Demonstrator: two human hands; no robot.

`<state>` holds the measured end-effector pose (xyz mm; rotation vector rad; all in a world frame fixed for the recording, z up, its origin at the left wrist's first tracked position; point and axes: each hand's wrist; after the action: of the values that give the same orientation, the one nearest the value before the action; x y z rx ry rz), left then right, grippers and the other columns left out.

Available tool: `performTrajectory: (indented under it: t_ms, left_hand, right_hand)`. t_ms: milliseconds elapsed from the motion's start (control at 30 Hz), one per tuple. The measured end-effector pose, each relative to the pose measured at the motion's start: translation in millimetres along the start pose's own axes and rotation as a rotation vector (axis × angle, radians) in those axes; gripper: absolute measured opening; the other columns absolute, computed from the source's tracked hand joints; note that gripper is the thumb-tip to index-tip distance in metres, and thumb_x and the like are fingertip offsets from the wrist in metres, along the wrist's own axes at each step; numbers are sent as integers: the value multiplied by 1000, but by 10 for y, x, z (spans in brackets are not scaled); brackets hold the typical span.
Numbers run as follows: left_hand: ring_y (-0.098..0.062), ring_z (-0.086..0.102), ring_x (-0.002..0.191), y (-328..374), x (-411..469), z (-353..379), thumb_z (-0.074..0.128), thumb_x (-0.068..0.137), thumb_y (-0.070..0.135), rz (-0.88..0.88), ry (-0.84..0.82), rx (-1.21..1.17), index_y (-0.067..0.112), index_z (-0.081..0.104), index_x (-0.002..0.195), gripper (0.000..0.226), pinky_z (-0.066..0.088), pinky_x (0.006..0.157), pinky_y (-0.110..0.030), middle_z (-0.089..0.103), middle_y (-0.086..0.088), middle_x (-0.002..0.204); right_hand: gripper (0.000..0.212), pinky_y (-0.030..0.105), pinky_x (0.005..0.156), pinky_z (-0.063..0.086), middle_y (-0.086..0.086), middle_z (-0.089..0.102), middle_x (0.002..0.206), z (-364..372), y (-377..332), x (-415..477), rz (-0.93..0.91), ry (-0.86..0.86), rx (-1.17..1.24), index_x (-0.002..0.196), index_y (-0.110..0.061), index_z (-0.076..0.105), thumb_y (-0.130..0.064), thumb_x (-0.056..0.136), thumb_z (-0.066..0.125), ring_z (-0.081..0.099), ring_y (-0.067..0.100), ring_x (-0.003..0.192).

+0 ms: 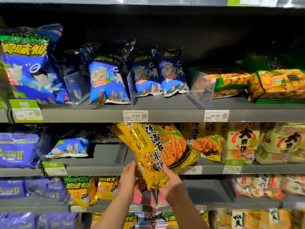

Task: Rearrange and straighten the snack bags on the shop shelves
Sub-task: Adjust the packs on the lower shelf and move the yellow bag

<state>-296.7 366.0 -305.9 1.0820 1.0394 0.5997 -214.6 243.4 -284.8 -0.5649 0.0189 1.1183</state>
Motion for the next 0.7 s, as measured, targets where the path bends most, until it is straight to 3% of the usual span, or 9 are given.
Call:
performTrajectory:
  t_ms: [67,100,133,200,300,400,500,600,700]
  left_hand:
    - [-32,52,117,56,8,99,55,82,54,34,19,164,14,45,132,65,39,101,-39,54,-11,131]
    - [-33,48,121,91,24,147,54,88,43,44,37,221,10,38,138,62,36,97,-34,50,-11,134]
    - [-33,46,122,126,26,196,54,90,36,44,47,250,6,32,140,62,35,96,-36,48,-14,135]
    - [-33,45,124,137,79,286,56,89,33,25,45,252,2,26,142,68,34,97,-39,46,-17,136]
    - [-35,49,120,77,215,393,65,80,44,0,23,222,4,27,141,82,39,101,-44,46,-18,137]
    - [-34,60,105,-153,580,491,65,51,66,5,30,230,10,46,126,95,48,92,-51,60,-16,120]
    - [-35,63,98,-20,527,635,74,56,56,-44,-9,105,12,51,113,75,54,80,-47,65,-13,107]
    - [-35,62,97,59,542,761,77,72,29,-72,0,-89,9,45,122,63,56,64,-38,61,-16,110]
    - [-36,62,99,-51,649,824,78,69,25,-56,23,-111,9,43,125,68,54,79,-53,61,-18,115]
  right_hand:
    - [49,5,79,46,21,65,115,-75,-118,-91,-86,59,-186,126,11,49,-2,80,60,62,-6,82]
    - [35,7,74,48,19,67,108,-152,-199,-120,-72,56,-34,119,10,56,-1,86,55,62,-8,79]
    - [22,19,67,52,16,70,87,-206,-238,-170,-134,87,36,97,7,66,-6,93,49,66,-1,65]
    - [50,37,52,48,11,60,48,-284,-275,-207,-240,152,-56,56,0,64,-15,97,41,60,18,40]
    - [27,34,46,54,11,67,54,-352,-376,-275,-290,279,-19,78,-4,61,-14,96,43,65,23,45]
    - [17,34,50,56,8,74,73,-456,-413,-330,-301,319,52,102,-11,61,-14,95,46,71,22,62]
    - [45,40,59,57,11,74,96,-507,-437,-351,-259,328,64,124,-13,54,-16,81,66,69,27,86]
    - [103,46,59,58,16,72,101,-619,-473,-351,-273,348,92,125,-10,55,-20,31,95,70,33,86]
    - [96,44,53,57,18,73,93,-643,-534,-442,-270,377,104,130,-6,50,-19,44,89,72,32,73]
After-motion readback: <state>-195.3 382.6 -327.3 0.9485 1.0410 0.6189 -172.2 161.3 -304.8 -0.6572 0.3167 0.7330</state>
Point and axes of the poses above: each hand's wrist, its own x-axis towards the middle knuckle, its own z-axis out of the palm, y = z × x
